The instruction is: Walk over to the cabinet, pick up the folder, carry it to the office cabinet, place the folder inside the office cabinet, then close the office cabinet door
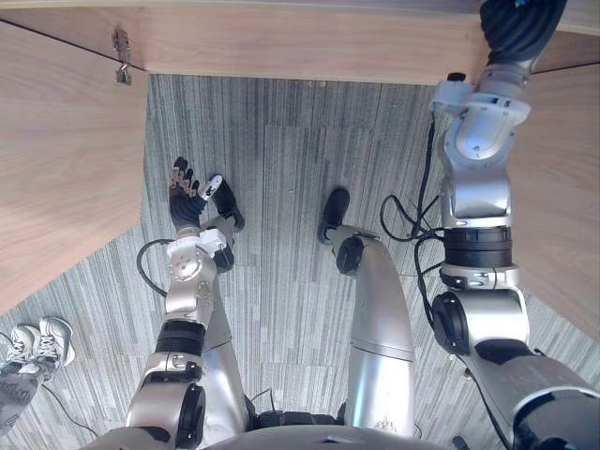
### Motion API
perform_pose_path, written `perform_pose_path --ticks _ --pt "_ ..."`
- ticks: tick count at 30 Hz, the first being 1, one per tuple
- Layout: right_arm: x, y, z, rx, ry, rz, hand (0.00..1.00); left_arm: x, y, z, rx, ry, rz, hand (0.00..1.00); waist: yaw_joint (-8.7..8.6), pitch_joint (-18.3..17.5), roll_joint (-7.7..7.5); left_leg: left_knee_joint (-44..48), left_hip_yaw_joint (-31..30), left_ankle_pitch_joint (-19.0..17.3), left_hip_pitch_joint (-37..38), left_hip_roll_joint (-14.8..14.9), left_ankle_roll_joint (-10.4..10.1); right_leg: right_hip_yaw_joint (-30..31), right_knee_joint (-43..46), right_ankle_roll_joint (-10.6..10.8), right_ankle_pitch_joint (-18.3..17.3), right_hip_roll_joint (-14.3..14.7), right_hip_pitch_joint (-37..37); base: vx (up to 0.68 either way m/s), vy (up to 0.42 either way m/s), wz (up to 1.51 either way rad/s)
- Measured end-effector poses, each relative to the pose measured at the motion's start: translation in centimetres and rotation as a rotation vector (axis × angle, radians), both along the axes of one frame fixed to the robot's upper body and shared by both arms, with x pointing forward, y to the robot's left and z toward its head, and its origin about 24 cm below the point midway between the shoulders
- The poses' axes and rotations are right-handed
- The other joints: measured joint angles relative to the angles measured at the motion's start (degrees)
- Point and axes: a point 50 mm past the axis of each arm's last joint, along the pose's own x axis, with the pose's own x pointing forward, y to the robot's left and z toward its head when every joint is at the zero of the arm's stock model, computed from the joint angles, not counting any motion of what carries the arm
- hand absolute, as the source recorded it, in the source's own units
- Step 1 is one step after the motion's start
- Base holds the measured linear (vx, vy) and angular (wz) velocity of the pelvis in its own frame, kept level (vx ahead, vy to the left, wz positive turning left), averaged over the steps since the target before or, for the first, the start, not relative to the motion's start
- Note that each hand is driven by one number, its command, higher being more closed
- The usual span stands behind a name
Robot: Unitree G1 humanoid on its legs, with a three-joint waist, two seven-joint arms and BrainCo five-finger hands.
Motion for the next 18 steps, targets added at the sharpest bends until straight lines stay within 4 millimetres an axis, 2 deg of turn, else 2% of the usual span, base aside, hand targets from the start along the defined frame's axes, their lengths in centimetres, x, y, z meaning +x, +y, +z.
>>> perform_pose_path --ticks 10,18 --pt "2.4 1.3 2.2 -0.066 0.077 0.085 1.00 0.0 0.2 -0.3 0.006 0.013 0.002 0.00 0.11 0.0 0.00 -0.4 0.0 0.2 0.0 -0.1 0.1 -0.1 0.0 0.1 0.0 -0.2 -0.1 0.00 0.000 0.00" --pt "2.8 0.8 3.7 -0.072 0.089 0.104 1.00 0.0 0.6 -0.6 0.004 0.026 0.006 0.00 0.09 0.0 0.00 -1.3 0.0 0.9 -0.1 -0.5 0.2 -0.6 -0.1 0.1 -0.1 -0.7 -0.1 -0.01 -0.008 0.05"
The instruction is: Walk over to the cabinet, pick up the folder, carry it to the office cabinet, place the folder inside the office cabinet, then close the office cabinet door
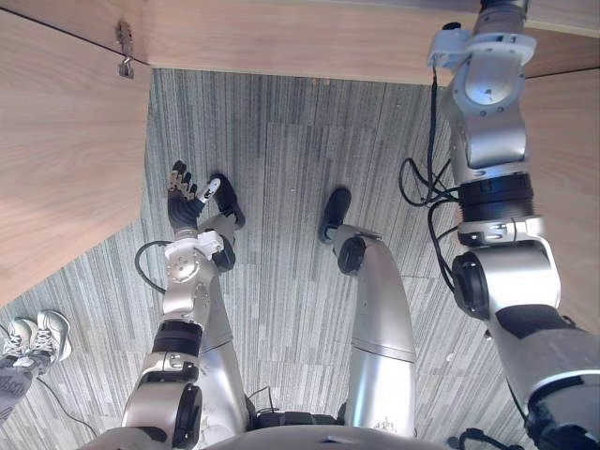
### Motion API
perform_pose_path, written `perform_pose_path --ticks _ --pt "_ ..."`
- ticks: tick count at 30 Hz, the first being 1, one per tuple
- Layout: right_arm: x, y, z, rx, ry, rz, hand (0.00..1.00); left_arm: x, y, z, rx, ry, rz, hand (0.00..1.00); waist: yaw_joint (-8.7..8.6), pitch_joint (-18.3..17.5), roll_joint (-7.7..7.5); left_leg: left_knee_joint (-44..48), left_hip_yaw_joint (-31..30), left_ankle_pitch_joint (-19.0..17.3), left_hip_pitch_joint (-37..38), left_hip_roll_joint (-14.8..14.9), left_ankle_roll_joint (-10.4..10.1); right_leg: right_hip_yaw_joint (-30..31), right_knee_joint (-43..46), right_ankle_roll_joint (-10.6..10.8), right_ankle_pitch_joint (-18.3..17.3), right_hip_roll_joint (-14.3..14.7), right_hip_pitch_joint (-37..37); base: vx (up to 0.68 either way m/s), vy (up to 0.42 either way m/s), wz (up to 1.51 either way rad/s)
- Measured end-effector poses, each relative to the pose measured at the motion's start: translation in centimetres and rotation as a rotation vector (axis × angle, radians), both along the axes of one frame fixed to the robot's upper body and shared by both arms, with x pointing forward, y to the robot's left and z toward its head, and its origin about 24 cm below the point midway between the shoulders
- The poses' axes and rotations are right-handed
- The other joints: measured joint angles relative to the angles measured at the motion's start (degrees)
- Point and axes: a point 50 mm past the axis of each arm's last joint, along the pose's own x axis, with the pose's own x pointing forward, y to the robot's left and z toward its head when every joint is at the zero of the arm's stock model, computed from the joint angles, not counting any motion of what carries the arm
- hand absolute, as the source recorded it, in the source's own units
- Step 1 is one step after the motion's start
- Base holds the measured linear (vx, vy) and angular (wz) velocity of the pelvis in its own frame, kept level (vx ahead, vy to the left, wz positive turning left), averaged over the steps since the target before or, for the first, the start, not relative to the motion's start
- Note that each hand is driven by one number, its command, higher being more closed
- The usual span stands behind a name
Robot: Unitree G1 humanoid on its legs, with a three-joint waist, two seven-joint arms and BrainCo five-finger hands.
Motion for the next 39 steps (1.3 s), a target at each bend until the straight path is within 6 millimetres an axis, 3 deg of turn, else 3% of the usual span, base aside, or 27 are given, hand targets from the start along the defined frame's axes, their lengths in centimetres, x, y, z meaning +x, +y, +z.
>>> perform_pose_path --ticks 11,25,34,39 --pt "-0.6 -2.7 4.1 0.134 -0.051 0.059 1.00 0.0 0.3 0.2 -0.026 -0.010 -0.003 0.00 -0.17 0.0 0.00 -5.9 -0.1 4.0 -0.2 -2.3 -0.1 -1.7 -1.9 -0.6 0.3 -1.5 -0.9 -0.01 -0.023 0.13" --pt "0.1 -3.6 6.4 0.239 -0.010 0.082 1.00 0.0 0.4 0.9 -0.065 -0.044 -0.001 0.00 -1.49 0.0 0.00 -13.0 1.1 7.6 0.7 -3.4 0.0 -3.2 -4.4 -0.2 1.5 -2.5 -1.2 -0.03 -0.026 0.08" --pt "0.1 -3.8 6.3 0.258 -0.006 0.068 1.00 -0.2 0.4 0.8 -0.069 -0.042 0.002 0.00 -1.28 0.0 0.00 -12.4 1.9 8.8 0.9 -3.1 0.5 -2.9 -4.9 -0.1 2.7 -2.3 -1.0 -0.04 -0.025 -0.03" --pt "-0.3 -2.7 2.5 0.276 -0.026 0.117 1.00 -0.1 0.2 0.8 -0.082 -0.037 0.017 0.00 -0.84 0.0 0.00 -6.3 1.4 5.6 0.3 -0.8 1.0 -2.4 -3.4 -0.1 2.4 -1.1 0.2 -0.02 -0.028 -0.19"
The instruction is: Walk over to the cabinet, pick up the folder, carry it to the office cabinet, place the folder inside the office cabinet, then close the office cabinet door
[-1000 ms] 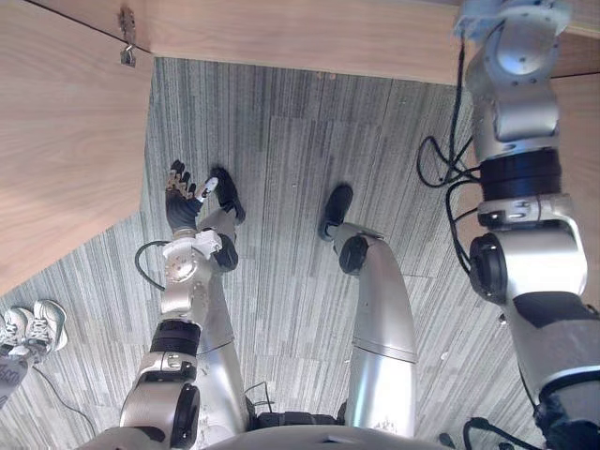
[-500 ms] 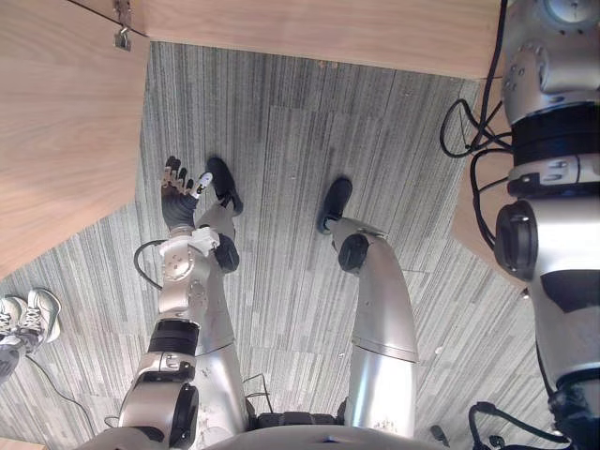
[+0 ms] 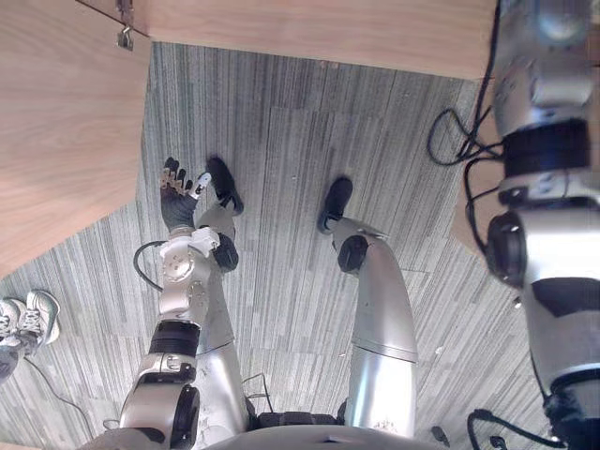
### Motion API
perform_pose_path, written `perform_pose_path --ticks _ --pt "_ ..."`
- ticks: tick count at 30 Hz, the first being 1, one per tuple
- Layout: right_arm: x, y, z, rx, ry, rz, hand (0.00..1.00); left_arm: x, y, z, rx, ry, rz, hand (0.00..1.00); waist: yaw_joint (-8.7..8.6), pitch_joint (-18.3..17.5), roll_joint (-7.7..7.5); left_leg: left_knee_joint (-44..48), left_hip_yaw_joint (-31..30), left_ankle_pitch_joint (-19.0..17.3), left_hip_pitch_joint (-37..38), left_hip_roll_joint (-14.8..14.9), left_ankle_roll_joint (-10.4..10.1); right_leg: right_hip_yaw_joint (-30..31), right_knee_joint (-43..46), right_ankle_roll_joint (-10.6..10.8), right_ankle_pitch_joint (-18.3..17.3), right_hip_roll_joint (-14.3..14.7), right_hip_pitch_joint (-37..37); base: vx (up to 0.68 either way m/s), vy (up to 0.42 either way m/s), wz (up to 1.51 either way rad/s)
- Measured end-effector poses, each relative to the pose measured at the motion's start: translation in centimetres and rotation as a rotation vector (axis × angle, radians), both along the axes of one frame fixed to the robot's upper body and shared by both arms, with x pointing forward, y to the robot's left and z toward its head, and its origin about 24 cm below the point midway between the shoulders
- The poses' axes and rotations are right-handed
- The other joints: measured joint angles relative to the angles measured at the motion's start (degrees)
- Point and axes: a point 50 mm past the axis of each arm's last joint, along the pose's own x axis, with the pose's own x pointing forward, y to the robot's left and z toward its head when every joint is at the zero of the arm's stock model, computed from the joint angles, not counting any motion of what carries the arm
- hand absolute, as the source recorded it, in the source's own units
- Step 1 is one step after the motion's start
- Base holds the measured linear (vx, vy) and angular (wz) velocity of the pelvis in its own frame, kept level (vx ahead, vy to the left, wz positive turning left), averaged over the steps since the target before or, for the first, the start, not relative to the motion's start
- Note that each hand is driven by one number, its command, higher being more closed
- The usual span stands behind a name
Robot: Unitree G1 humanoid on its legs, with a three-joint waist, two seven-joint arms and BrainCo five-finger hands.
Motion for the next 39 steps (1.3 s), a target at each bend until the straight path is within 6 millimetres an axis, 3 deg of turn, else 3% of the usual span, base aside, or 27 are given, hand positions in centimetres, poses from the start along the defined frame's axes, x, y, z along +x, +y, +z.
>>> perform_pose_path --ticks 6,8,9,12,16,19,20,23,25,26,29,34,35,39 --pt "-3.2 -0.1 -5.4 0.045 -0.080 -0.010 1.00 0.1 -0.6 -0.1 0.009 0.018 0.000 0.00 -0.86 -0.2 -0.35 6.0 -0.3 -5.1 3.9 1.8 -0.4 1.5 1.8 0.8 -1.7 1.0 4.9 -0.03 -0.023 -0.19" --pt "-4.8 0.3 -8.0 0.030 -0.095 -0.038 1.00 0.0 -0.6 -0.3 0.046 0.031 0.000 0.00 -1.27 -1.0 -1.61 6.7 0.2 -6.4 6.1 2.1 -0.4 2.3 1.5 0.9 -2.0 1.5 6.9 -0.04 -0.016 -0.20" --pt "-5.5 0.9 -9.5 0.021 -0.088 -0.038 1.00 -0.1 -0.6 -0.5 0.069 0.042 -0.002 0.00 -1.58 -1.6 -2.42 6.6 0.3 -6.8 7.4 2.2 -0.7 2.7 0.8 0.9 -2.0 1.9 8.0 -0.03 -0.012 -0.22" --pt "-6.8 2.0 -12.4 -0.023 -0.049 -0.036 1.00 -0.1 -1.3 -1.0 0.103 0.074 -0.027 0.00 -1.78 -1.7 -2.49 6.6 0.5 -8.4 11.9 2.9 -0.6 2.5 -1.9 1.5 -1.6 2.8 13.5 0.01 0.006 -0.20" --pt "-7.7 5.5 -16.4 -0.149 0.031 0.116 1.00 -1.2 -1.6 -3.5 0.146 0.164 -0.048 0.00 -2.37 -5.1 -2.91 4.8 2.4 -10.1 18.9 3.0 -0.8 3.0 -7.5 3.0 -0.3 3.5 21.0 0.06 0.052 -0.16" --pt "-8.4 8.3 -20.0 -0.218 0.151 0.279 1.00 -2.6 -1.8 -6.0 0.152 0.252 -0.062 0.00 -2.15 -7.0 -3.28 2.1 4.1 -11.0 26.1 2.8 -0.5 3.2 -13.4 4.0 1.2 3.9 28.9 0.12 0.077 -0.10" --pt "-8.9 9.8 -22.5 -0.244 0.244 0.366 1.00 -3.5 -1.7 -7.5 0.153 0.306 -0.068 0.00 -1.93 -8.4 -3.64 1.0 5.2 -11.6 30.1 2.5 -0.4 3.3 -15.7 4.3 1.7 3.8 33.0 0.11 0.058 -0.02" --pt "-9.5 11.3 -26.4 -0.277 0.397 0.445 1.00 -5.0 -2.0 -9.6 0.168 0.387 -0.085 0.00 -1.82 -11.0 -3.73 -0.9 5.9 -12.3 35.4 1.6 -0.4 3.2 -19.4 4.9 2.1 3.7 39.0 0.15 0.078 0.06" --pt "-9.5 12.0 -30.8 -0.277 0.587 0.485 1.00 -6.3 -2.2 -11.6 0.209 0.469 -0.125 0.00 -1.69 -12.9 -4.57 -4.5 6.6 -12.2 40.7 -0.5 -0.8 3.4 -23.4 5.7 3.0 3.3 44.1 0.13 0.065 0.10" --pt "-9.3 12.0 -31.9 -0.295 0.638 0.483 1.00 -6.6 -2.3 -12.1 0.225 0.494 -0.140 0.00 -1.79 -13.4 -4.64 -5.7 6.6 -12.1 41.9 -1.0 -1.0 3.3 -24.9 5.7 3.3 3.2 45.4 0.12 0.063 0.16" --pt "-9.3 10.6 -39.4 -0.355 0.982 0.443 1.00 -8.2 -2.4 -14.5 0.273 0.602 -0.183 0.00 -2.19 -15.7 -4.68 -13.1 6.6 -9.9 47.3 -4.5 -1.4 2.9 -34.6 6.6 7.1 2.8 52.4 0.11 0.042 0.14" --pt "-11.4 7.0 -46.2 -0.272 1.337 0.324 1.00 -9.4 -1.6 -15.9 0.322 0.671 -0.208 0.00 -2.28 -16.4 -4.67 -19.4 5.1 -6.7 52.7 -7.7 -1.2 2.7 -44.7 6.6 12.2 2.7 59.9 0.10 0.027 0.02" --pt "-12.2 6.1 -47.5 -0.235 1.409 0.299 0.00 -10.0 -1.2 -16.4 0.334 0.701 -0.209 0.00 -2.44 -17.0 -4.71 -21.2 4.6 -6.0 54.5 -8.4 -1.5 2.8 -46.5 6.4 12.9 2.6 61.7 0.07 -0.001 -0.03" --pt "-16.1 3.6 -51.0 -0.118 1.626 0.213 0.00 -11.5 -0.7 -17.9 0.350 0.780 -0.229 0.00 -2.63 -20.3 -4.89 -27.2 4.6 -3.7 59.6 -10.1 -1.9 2.7 -48.9 5.8 13.2 2.2 65.0 -0.01 -0.013 0.04"
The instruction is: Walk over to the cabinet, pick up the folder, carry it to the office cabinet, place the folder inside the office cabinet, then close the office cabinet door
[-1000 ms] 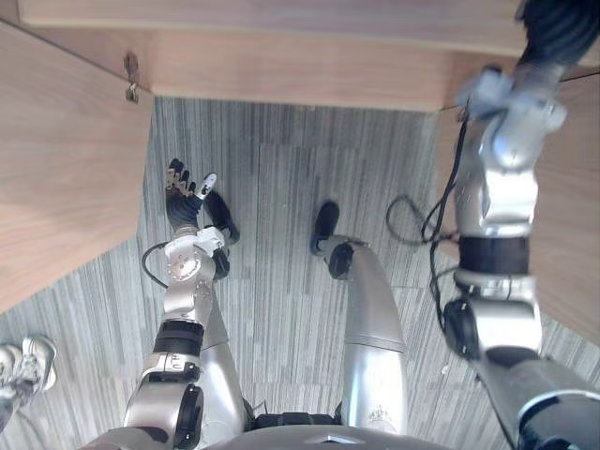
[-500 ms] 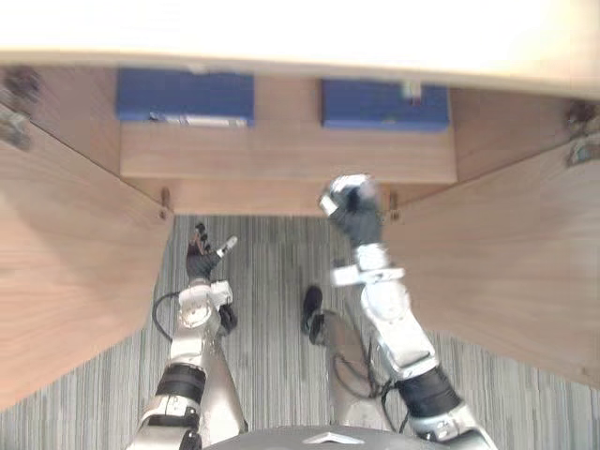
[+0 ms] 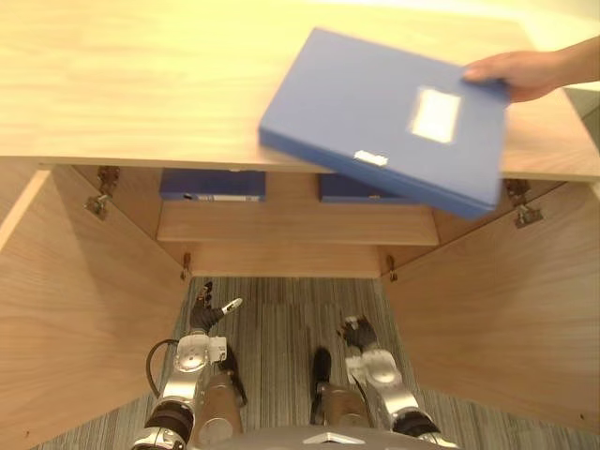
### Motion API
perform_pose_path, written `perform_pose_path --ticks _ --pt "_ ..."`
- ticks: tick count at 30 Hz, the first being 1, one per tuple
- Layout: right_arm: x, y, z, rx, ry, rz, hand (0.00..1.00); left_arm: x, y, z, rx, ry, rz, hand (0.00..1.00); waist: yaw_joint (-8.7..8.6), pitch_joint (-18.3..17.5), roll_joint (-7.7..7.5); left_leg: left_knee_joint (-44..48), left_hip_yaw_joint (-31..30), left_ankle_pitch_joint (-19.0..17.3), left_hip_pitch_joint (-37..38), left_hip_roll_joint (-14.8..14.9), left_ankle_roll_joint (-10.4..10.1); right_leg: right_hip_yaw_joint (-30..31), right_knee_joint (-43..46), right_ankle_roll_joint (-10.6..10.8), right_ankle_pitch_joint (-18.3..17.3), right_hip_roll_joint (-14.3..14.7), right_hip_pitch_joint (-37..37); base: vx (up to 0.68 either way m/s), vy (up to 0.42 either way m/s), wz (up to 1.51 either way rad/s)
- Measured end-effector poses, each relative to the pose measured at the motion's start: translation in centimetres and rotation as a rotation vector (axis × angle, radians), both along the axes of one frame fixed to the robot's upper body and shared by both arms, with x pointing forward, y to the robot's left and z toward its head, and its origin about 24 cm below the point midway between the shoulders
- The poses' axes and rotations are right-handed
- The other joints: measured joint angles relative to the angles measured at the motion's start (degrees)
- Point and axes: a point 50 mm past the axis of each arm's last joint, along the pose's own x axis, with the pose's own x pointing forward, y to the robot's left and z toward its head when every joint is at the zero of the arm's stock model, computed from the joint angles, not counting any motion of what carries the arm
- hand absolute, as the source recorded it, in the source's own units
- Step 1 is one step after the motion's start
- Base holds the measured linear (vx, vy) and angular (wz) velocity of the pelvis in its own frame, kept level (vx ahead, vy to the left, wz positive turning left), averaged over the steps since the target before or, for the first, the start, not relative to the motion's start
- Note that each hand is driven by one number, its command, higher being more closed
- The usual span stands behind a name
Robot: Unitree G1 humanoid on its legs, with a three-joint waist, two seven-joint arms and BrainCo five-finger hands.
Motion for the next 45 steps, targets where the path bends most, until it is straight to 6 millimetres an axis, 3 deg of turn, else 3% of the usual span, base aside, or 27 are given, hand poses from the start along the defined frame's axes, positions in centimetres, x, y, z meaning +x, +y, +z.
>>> perform_pose_path --ticks 6,10,22,36,43,45 --pt "-4.0 -2.0 -2.3 0.009 0.165 -0.140 0.00 -3.3 0.0 -2.7 0.008 0.163 -0.015 0.00 -0.39 -3.4 0.13 -15.6 -2.3 6.1 9.6 -4.0 -0.8 1.9 -0.9 -0.1 -0.7 -0.3 1.8 -0.06 0.021 -0.17" --pt "-6.5 -2.8 -3.1 0.038 0.235 -0.245 0.00 -4.5 0.2 -3.6 0.022 0.228 -0.016 0.00 -1.93 -4.1 0.11 -16.2 -3.1 6.2 11.4 -4.6 -0.6 1.9 -2.2 -0.1 -0.7 -0.5 4.3 -0.01 0.034 0.00" --pt "-8.1 -3.4 -3.9 0.080 0.305 -0.369 0.00 -6.4 0.4 -4.8 0.062 0.313 -0.044 0.00 -2.07 -5.6 -0.08 -16.2 -4.4 4.8 14.3 -5.8 -0.1 2.2 -3.5 -0.4 -1.3 -1.0 8.5 0.03 0.024 0.06" --pt "-8.4 -3.2 -4.1 0.084 0.323 -0.369 0.00 -6.0 -0.6 -4.6 0.129 0.300 -0.168 0.00 -2.42 -6.2 -0.02 -16.1 -3.7 3.1 18.4 -6.0 -0.6 3.2 -4.0 -0.4 -2.1 -1.1 12.3 0.04 -0.002 -0.04" --pt "-8.5 -3.2 -4.2 0.081 0.330 -0.365 0.00 -3.3 -1.2 -2.1 0.135 0.129 -0.174 0.00 -2.33 -6.2 0.04 -16.2 -4.2 3.0 19.3 -6.0 -0.7 2.8 -3.5 -0.3 -2.9 -1.1 13.1 -0.01 -0.004 0.02" --pt "-8.5 -3.3 -4.2 0.078 0.329 -0.364 0.00 -1.9 -1.2 -0.2 0.137 0.014 -0.147 0.00 -2.23 -6.2 0.04 -16.2 -4.4 2.9 19.3 -6.0 -0.8 2.6 -3.2 -0.2 -3.1 -1.1 13.2 -0.03 -0.008 0.05"
